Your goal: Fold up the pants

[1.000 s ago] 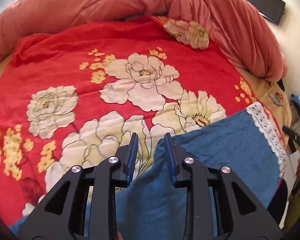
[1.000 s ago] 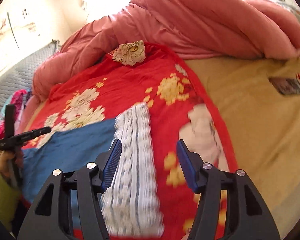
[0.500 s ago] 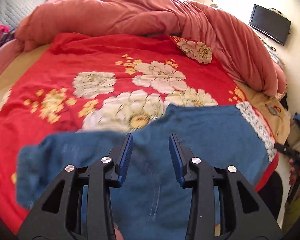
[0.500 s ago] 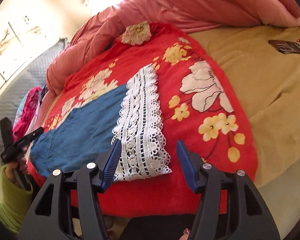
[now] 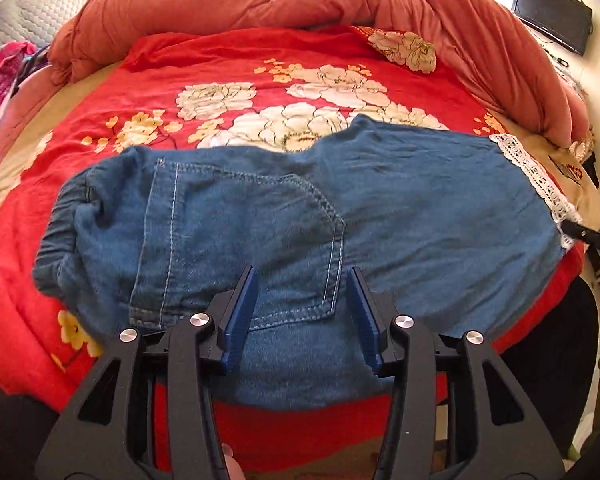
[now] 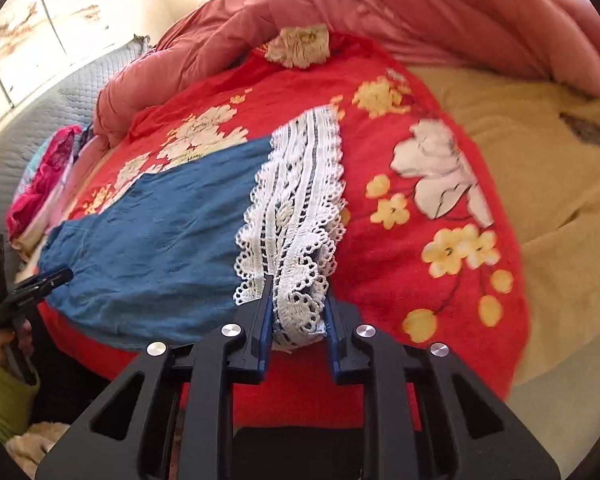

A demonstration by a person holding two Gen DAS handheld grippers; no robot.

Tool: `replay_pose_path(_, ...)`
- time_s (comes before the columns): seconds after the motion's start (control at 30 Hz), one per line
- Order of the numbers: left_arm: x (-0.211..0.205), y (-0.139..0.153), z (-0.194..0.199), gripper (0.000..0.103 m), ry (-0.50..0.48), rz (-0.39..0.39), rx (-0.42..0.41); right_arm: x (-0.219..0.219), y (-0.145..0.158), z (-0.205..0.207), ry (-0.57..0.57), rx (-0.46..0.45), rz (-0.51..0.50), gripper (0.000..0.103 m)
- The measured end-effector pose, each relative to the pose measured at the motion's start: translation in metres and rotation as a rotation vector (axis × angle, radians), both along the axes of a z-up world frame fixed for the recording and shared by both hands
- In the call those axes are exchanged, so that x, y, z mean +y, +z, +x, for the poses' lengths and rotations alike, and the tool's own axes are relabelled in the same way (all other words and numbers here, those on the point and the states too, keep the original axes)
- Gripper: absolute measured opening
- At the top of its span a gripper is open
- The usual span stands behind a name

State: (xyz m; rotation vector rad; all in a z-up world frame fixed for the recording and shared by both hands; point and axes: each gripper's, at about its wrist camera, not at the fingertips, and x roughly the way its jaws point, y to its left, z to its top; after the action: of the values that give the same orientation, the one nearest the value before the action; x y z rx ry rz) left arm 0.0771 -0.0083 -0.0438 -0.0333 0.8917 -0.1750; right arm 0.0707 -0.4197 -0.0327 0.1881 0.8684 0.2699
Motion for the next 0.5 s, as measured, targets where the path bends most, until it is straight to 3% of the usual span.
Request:
replay_pose_path(0.2, 0.001, -0.004, -0.003, 0.039, 0.007, 0.007, 0.013, 0.0, -0.012, -0.001, -0.016, 0.04, -0.076, 0.021)
replay_pose_path(0.5, -0.001, -0.006, -0.003, 0.04, 0.005, 0.027, 0.008, -0.006, -0.017, -0.005, -0.091, 0.037, -0.021, 0.033)
